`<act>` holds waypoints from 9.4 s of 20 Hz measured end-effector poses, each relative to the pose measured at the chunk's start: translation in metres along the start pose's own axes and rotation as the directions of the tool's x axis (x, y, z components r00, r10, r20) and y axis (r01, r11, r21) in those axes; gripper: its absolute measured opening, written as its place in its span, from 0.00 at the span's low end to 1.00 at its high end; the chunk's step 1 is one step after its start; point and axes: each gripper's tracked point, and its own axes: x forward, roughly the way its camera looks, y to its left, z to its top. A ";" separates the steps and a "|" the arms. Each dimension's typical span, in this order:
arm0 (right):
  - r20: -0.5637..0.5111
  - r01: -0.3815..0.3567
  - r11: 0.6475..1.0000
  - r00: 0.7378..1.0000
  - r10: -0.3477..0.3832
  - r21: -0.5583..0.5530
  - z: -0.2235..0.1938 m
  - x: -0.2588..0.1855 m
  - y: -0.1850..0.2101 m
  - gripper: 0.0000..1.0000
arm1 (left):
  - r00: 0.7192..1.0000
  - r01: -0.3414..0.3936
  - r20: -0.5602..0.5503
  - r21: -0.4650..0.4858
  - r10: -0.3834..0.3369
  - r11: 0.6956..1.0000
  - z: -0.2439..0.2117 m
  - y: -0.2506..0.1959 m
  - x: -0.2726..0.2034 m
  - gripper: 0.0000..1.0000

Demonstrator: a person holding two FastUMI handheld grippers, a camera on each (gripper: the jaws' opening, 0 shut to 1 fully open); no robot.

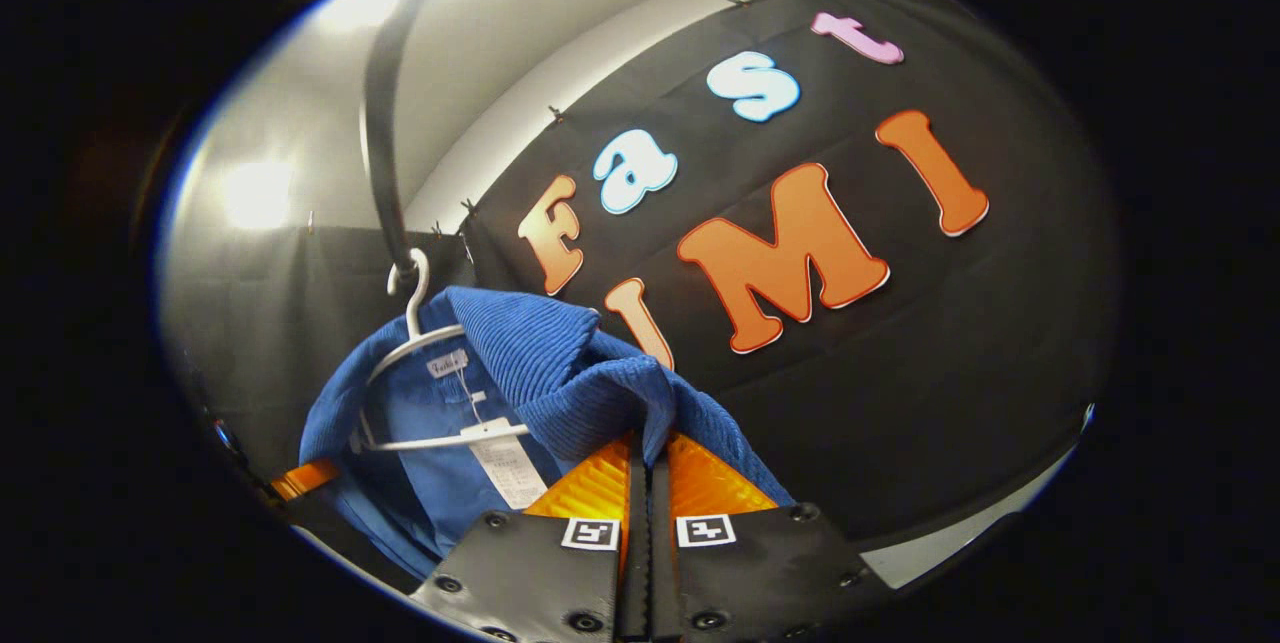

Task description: Grasp the clothes on the hanger with both hands and then place them into the laundry hamper below.

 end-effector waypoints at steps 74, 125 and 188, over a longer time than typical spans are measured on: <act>-0.209 0.134 0.990 0.970 -0.122 0.046 -0.188 -0.089 -0.067 0.07 | 0.953 0.135 -0.260 -0.087 -0.153 0.987 -0.210 -0.086 0.010 0.01; -0.470 0.500 0.793 0.639 -0.609 -0.348 -0.462 -0.237 -0.231 0.07 | 0.508 0.077 -0.848 -0.127 -0.149 0.989 -0.569 -0.166 -0.169 0.01; 0.006 0.507 0.715 0.818 -0.576 -0.482 -0.156 -0.256 -0.093 0.89 | 0.951 0.092 -0.284 -0.101 -0.118 0.991 -0.214 -0.135 -0.100 0.93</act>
